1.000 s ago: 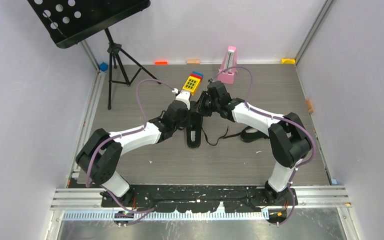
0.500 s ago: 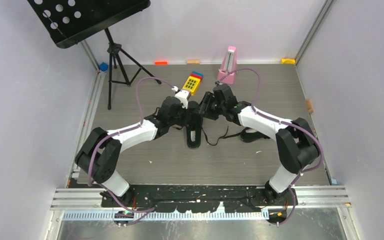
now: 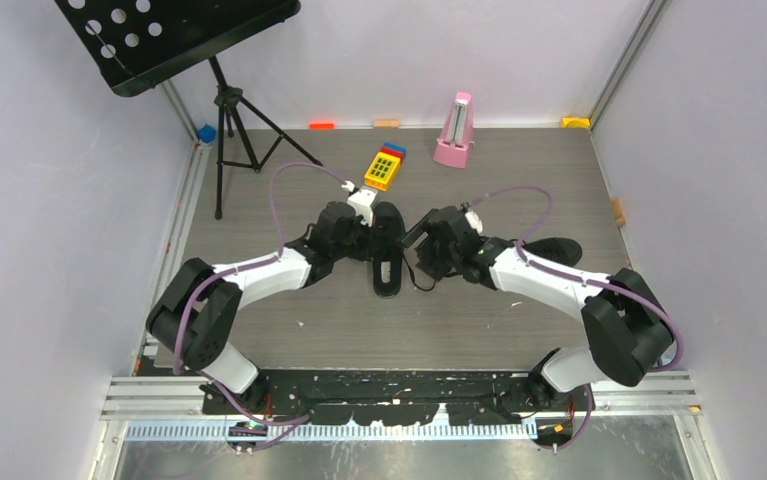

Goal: Tie the shoes
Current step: Cross the shoelace with the shoelace.

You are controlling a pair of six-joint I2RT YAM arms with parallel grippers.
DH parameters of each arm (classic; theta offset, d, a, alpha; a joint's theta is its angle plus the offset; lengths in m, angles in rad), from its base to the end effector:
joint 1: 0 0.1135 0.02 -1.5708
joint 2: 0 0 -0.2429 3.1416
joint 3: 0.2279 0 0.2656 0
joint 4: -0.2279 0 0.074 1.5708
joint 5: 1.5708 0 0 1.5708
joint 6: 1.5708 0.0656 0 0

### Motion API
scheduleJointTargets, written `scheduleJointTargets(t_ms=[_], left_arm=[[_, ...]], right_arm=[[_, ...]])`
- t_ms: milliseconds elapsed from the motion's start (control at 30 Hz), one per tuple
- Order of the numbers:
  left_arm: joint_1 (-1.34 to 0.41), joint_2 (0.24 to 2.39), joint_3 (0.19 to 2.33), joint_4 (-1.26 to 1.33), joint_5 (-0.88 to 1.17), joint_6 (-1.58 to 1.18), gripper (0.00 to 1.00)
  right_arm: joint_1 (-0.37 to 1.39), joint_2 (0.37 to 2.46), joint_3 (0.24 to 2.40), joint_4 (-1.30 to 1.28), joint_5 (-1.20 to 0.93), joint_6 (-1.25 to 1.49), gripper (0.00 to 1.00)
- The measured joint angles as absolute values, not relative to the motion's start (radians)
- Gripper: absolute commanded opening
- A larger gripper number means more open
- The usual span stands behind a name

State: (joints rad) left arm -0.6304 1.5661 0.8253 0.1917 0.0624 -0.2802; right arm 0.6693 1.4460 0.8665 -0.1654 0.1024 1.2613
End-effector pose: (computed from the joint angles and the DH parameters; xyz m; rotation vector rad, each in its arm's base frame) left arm 0.2959 -0.2210 0.1533 0.4170 2.1385 -0.5980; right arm 0.2720 0.2066 0.1686 0.7733 2.3458 0.8175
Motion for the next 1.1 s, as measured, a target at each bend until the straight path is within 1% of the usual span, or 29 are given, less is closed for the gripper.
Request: scheduleJointTargets(t_ms=[167, 267, 500, 733, 1100], left_arm=[[-0.63, 1.528, 0.794, 0.22, 0.075, -0.28, 0.0], [-0.63, 1.505, 0.775, 0.246, 0.077, -0.279, 0.0], [-0.63, 1.492, 0.762, 0.268, 0.084, -0.279, 0.0], [-0.63, 1.485, 0.752, 0.281, 0.093, -0.279, 0.0], [-0.63, 1.461, 0.746, 0.28, 0.092, -0.27, 0.0]], right_arm=[[0.766, 1.446, 0.762, -0.105, 0.194, 1.578, 0.75], [0.8, 1.446, 0.752, -0.112, 0.26, 1.737, 0.73], [0.805, 1.475, 0.734, -0.015, 0.351, 1.979, 0.71], [0.805, 1.545, 0.733, 0.039, 0.378, 2.053, 0.68], [0.805, 1.625, 0.733, 0.046, 0.401, 2.066, 0.61]])
